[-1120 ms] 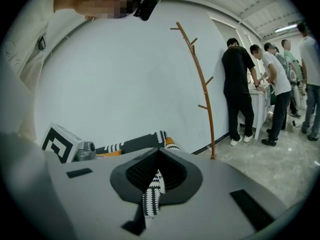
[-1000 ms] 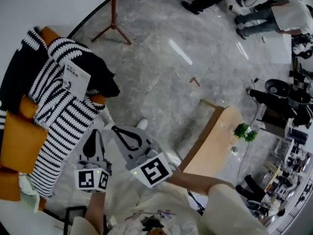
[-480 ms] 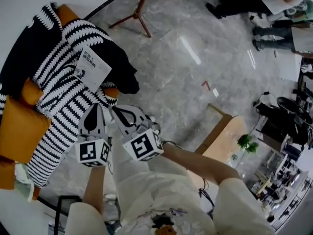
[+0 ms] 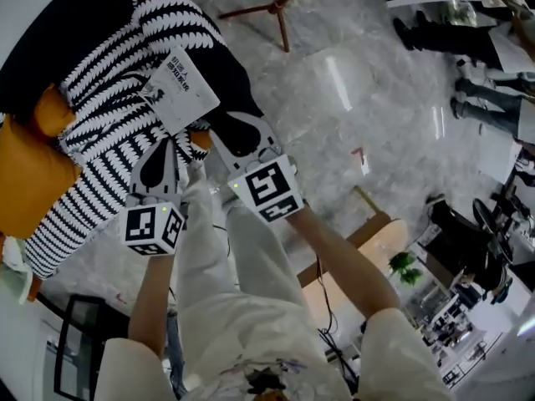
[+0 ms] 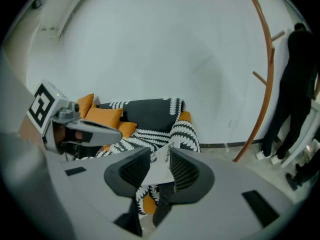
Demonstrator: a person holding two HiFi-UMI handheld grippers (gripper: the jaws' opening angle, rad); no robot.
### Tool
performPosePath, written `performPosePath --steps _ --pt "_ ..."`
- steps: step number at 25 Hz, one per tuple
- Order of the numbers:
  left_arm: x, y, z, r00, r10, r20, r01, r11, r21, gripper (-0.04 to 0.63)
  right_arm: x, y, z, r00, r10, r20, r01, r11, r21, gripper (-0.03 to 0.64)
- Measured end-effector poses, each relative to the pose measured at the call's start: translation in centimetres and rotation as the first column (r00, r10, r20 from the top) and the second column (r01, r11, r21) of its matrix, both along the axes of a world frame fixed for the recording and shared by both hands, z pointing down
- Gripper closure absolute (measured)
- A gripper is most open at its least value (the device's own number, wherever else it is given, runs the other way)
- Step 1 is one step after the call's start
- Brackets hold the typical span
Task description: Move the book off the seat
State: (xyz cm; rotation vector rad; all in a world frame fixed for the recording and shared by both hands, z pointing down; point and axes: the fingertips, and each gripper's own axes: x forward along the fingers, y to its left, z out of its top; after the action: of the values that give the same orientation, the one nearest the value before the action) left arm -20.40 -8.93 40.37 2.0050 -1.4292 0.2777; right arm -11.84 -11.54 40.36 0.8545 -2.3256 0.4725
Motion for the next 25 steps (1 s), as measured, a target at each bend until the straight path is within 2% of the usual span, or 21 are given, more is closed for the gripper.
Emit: performPosePath --steps 2,4,11,20,25 --pt "-0.4 0.3 0.7 1.0 0.013 0.013 -0.013 1.0 -0.018 0.587 -0.5 -1.3 1.3 1.0 0.0 0.009 0.001 0.999 -0.044 0.508" --pt "-0.5 0.3 1.8 0.999 0.027 0.028 -0.026 0.999 -0.032 0.586 -0.6 -2.5 3.0 1.0 -0.01 -0.01 0.009 0.999 -0.05 0.508" --pt "-1.1 -0.4 4.5 0.999 0.033 0.022 -0.031 0.996 -0.082 0.586 -1.2 -5.2 8.3 1.0 0.016 -0.013 -0.018 0.988 -0.156 0.485" --pt "-2.3 -1.3 5.7 0.999 0.046 0.013 -0.045 0.993 -0.105 0.586 -2.4 -6.7 12.3 0.995 -0.041 -0.095 0.016 0.967 -0.253 0.457" --pt "-2.3 -1.1 6.7 0.998 0.063 -0.019 -0.065 0.99 -0.127 0.586 -2.7 -7.7 14.1 0.99 -0.042 -0.133 0.003 0.961 -0.277 0.457"
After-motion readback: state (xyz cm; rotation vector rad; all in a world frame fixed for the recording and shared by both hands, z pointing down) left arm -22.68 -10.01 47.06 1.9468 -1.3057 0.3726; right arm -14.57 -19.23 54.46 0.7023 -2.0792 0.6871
